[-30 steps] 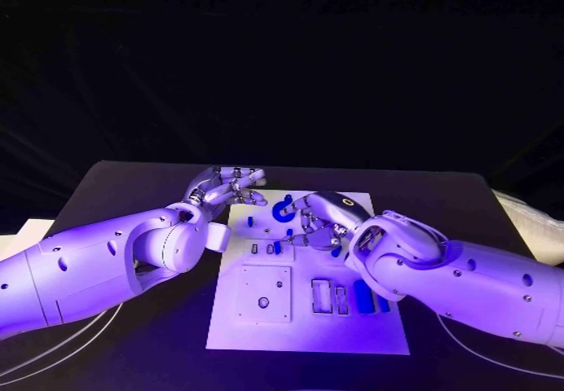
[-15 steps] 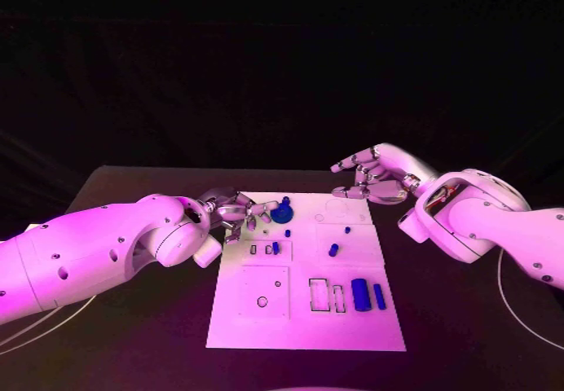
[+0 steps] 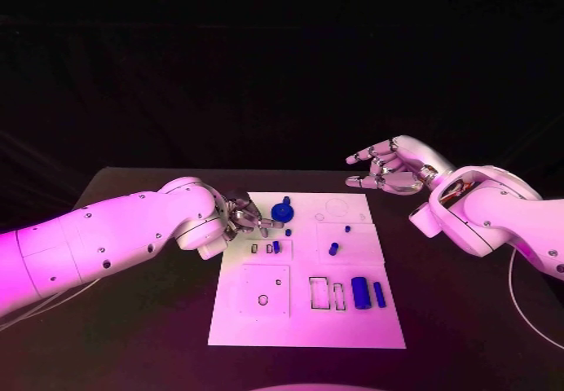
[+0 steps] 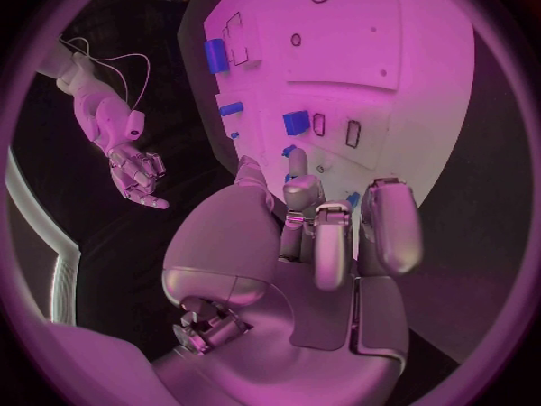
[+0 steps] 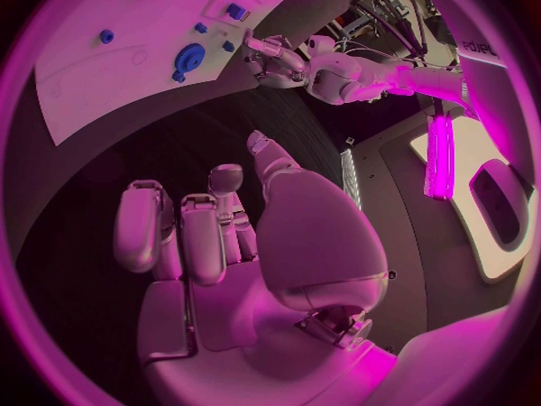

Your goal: Assemble the parts on the task board

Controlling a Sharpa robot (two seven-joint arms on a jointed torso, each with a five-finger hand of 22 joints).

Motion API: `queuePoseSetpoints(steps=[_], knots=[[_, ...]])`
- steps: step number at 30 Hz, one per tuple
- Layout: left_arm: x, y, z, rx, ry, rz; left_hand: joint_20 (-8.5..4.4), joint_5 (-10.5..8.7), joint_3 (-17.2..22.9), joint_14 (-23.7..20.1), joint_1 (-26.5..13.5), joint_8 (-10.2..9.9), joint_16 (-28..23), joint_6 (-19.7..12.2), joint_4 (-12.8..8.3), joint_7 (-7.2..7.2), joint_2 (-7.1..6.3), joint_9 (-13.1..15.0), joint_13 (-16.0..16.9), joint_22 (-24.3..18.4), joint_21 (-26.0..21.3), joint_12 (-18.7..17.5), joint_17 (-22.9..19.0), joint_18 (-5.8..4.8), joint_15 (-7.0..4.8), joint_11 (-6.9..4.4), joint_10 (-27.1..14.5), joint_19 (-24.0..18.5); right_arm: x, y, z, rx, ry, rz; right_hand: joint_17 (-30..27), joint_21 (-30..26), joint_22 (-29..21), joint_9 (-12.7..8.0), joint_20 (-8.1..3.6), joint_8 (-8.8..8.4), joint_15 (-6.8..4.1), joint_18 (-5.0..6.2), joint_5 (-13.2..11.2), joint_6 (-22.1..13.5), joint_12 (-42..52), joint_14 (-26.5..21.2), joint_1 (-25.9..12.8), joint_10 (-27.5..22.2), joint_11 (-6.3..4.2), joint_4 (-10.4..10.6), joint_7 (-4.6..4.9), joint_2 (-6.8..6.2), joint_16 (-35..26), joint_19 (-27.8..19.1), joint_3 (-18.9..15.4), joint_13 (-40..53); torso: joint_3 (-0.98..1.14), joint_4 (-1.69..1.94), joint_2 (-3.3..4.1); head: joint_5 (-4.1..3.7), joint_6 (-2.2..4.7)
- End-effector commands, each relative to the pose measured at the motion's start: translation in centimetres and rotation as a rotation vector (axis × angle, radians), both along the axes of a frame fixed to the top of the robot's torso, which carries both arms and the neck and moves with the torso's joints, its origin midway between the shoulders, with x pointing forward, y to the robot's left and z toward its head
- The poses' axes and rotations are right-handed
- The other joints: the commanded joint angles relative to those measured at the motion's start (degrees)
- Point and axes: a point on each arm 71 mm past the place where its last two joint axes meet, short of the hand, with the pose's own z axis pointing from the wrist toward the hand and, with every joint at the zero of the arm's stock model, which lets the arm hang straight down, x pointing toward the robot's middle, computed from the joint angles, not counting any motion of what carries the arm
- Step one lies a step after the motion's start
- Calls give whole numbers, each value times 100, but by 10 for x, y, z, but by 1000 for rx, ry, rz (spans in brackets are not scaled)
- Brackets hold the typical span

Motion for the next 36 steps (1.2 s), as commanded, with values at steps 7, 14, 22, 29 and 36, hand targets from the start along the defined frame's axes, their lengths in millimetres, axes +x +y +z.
queuePoseSetpoints(steps=[7,14,22,29,36], knots=[[9,-13,-6,157,35,-96,-59,-35,-203,603,-94,304,17,-90,6,-48,103,251,456,432,312,361,1505,-138,-88,-46,216,243,2,1,-2,-3,17,0,-30,-51,-34,8,-9,23,27,116,55,31,-5,238,25,14,-25,34,-4,72,-42,-35,-22,-40,-4,-7,9,23,-22],[11,-20,-8,193,46,-132,-94,-38,-363,603,-252,511,17,-110,9,-99,117,434,679,638,459,530,1505,-174,-126,-89,332,287,3,0,-3,-13,18,-5,-56,-63,-61,8,-10,24,27,122,61,33,-30,232,22,-1,-26,38,-4,74,-59,-51,-26,-64,-4,-4,13,12,-44],[11,-25,-8,205,49,-153,-116,-38,-431,603,-312,615,17,-132,8,-126,133,542,791,741,531,611,1505,-192,-148,-115,395,308,3,1,-4,-15,21,-4,-79,-71,-76,8,-11,24,26,125,65,36,-44,228,18,-10,-26,44,-4,76,-73,-60,-31,-78,0,3,7,5,-91],[11,-28,-8,210,53,-161,-125,-35,-417,603,-240,664,17,-162,-13,-134,199,602,817,766,548,626,1505,-196,-156,-123,406,311,4,3,-4,-16,24,0,-92,-77,-88,8,-12,25,26,127,68,38,-48,225,16,-14,-26,48,-5,78,-82,-67,-34,-84,2,4,8,14,-109],[11,-30,-10,220,66,-174,-125,-30,-393,603,-131,710,17,-202,-32,-133,263,668,830,785,560,626,1505,-198,-154,-122,406,310,2,5,-4,-17,27,8,-95,-81,-95,8,-13,26,25,129,73,40,-48,224,16,-14,-27,52,-6,83,-85,-70,-36,-85,3,-1,12,16,-130]])
